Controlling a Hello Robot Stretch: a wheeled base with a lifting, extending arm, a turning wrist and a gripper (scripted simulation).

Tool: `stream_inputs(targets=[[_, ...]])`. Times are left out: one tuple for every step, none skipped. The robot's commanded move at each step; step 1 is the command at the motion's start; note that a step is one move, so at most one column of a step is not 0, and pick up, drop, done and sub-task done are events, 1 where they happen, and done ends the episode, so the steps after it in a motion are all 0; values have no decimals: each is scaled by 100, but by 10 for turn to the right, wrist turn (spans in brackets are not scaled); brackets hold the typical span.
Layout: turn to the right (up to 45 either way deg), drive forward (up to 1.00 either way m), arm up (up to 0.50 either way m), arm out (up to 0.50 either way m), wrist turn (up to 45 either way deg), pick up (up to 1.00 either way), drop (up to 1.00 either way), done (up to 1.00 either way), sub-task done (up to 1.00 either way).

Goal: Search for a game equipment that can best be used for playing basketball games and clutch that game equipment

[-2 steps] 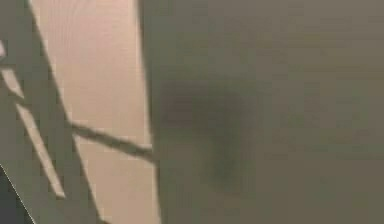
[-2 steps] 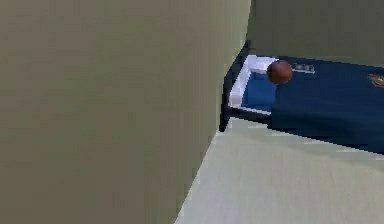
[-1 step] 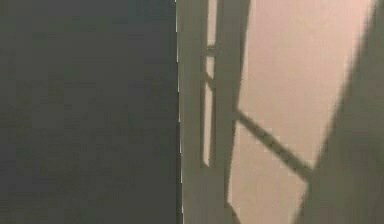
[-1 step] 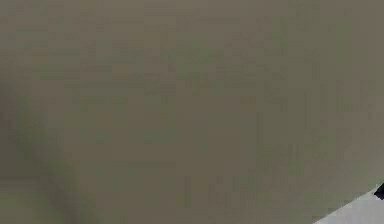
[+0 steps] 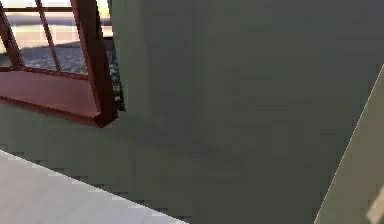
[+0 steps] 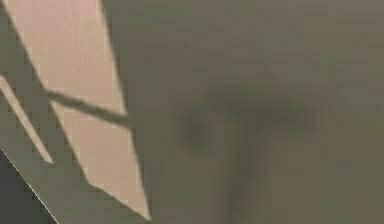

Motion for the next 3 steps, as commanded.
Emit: stream_inputs(targets=[[-240, 0, 0, 0, 0, 0, 0, 0, 0], [0, 20, 0, 0, 0, 0, 0, 0, 0], [-450, 0, 0, 0, 0, 0, 0, 0, 0]])
